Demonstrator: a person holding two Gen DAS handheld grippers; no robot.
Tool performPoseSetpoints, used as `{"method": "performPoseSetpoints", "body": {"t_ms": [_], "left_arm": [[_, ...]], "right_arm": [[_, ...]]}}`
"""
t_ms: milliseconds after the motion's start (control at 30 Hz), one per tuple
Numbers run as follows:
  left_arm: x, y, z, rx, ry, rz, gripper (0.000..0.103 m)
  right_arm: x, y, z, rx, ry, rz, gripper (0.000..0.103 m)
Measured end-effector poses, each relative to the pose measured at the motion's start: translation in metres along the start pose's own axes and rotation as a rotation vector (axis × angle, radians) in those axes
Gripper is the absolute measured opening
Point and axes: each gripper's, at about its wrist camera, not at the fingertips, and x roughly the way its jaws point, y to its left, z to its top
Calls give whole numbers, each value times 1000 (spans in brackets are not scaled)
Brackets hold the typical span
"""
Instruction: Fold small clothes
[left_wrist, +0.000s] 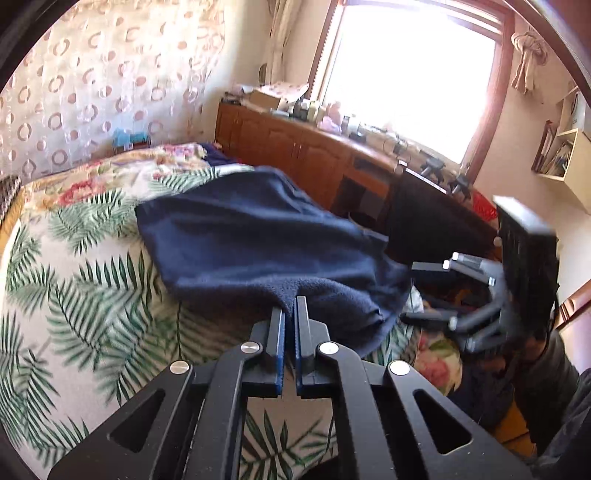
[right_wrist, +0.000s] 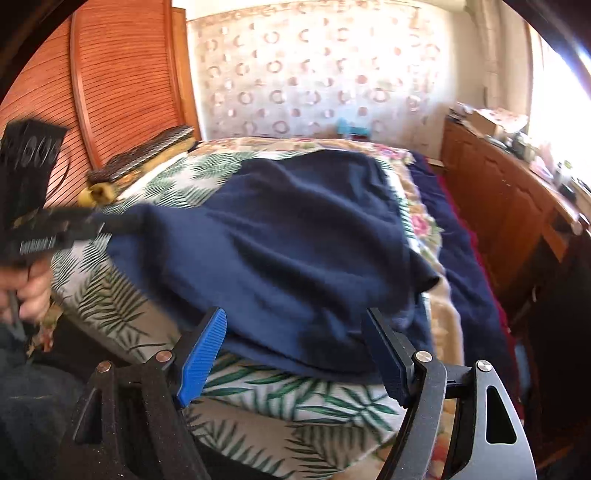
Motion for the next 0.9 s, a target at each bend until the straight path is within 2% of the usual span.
{"method": "performPoseSetpoints", "body": {"t_ms": [100,267,467,633,700,767,900], "left_arm": [[2,1,13,-3,-17,1,5],[4,5,23,-11,-34,4,5],[0,10,24,-26,-54,11,5],[-3,23,33,-56,-84,-1,5],[-3,30,38,-68,-96,-10,5],[-4,37,43,-73,-111,-1,5],[-5,53,57,-88,-133,22,5]], "right_arm": [[4,7,0,-34,9,29,77],[15,11,-1,-85,38,29,77],[38,-13,4,-111,80,-72,77],[50,-32,7,-121,107,-105,45],[53,-34,12,-132,99,-95,23],[50,-36,20,-139,58,-92,14],[40,-38,54,-120,-57,-119,10]]}}
